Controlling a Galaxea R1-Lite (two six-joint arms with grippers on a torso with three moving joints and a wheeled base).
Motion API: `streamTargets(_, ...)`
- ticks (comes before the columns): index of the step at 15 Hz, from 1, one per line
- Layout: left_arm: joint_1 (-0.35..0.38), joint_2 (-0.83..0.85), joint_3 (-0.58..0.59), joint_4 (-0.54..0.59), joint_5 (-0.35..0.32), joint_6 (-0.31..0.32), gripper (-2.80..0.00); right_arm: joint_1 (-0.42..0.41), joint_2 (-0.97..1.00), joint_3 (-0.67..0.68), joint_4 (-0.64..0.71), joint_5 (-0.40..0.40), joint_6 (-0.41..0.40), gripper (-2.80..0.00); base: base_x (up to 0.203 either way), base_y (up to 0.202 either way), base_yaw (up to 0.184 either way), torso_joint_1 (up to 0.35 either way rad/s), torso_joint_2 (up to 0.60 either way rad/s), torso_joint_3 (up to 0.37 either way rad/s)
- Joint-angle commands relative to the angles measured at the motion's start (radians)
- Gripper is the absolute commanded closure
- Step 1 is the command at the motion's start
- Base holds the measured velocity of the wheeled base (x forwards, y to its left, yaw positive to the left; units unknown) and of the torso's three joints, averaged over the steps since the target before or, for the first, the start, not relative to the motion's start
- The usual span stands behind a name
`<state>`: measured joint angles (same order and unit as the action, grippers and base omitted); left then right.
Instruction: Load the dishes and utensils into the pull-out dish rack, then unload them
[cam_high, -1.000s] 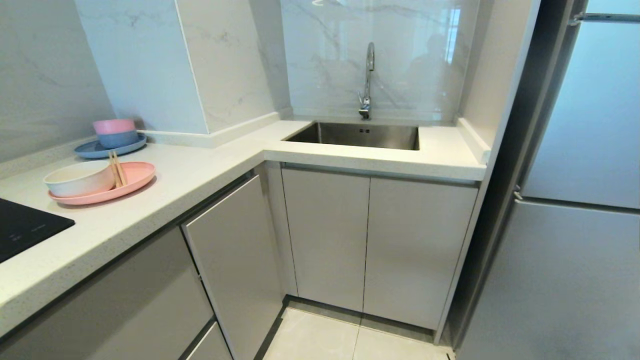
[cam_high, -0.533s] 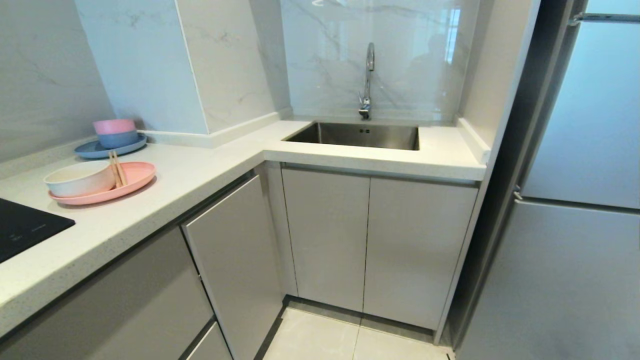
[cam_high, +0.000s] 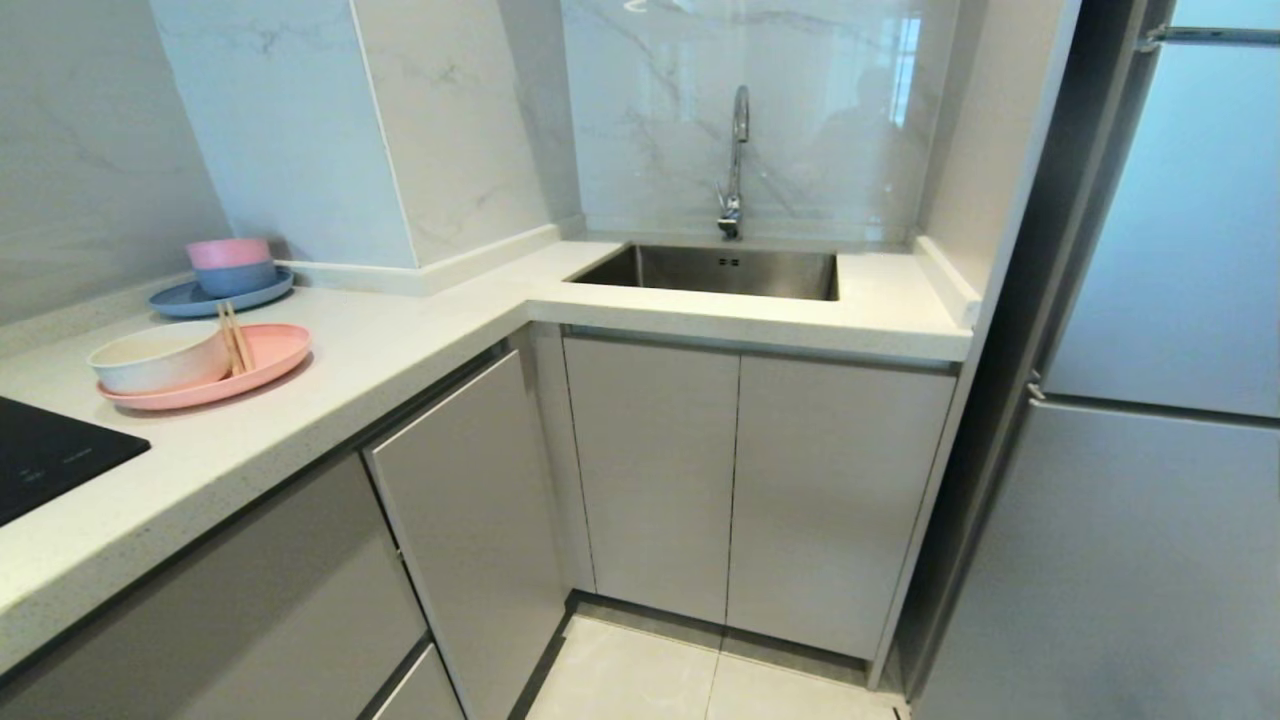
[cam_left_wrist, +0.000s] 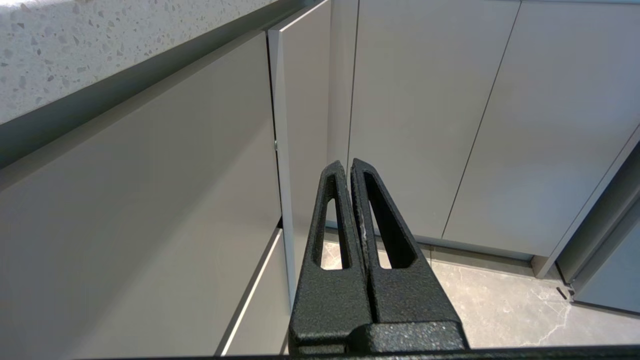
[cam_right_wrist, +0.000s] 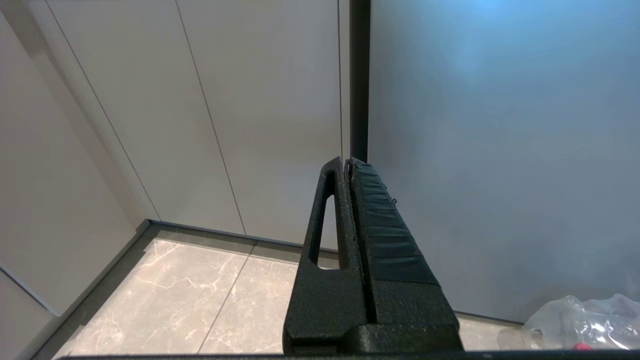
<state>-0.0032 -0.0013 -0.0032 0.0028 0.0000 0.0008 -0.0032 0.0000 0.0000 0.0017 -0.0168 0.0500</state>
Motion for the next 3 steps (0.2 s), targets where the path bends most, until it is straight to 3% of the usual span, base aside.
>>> streamTargets(1,0.000,-0.002,0.000,0.000,0.000,-0.001,0.00,0.000,0.000,0.002,0.000,0.000,0.001,0.00,0.000,0.000,0.000,0.000,0.00,0.000)
streamTargets(3,0.000,-0.002,0.000,0.000,0.000,0.001,0.00,0.000,0.000,0.002,0.000,0.000,0.001,0.00,0.000,0.000,0.000,0.000,0.00,0.000)
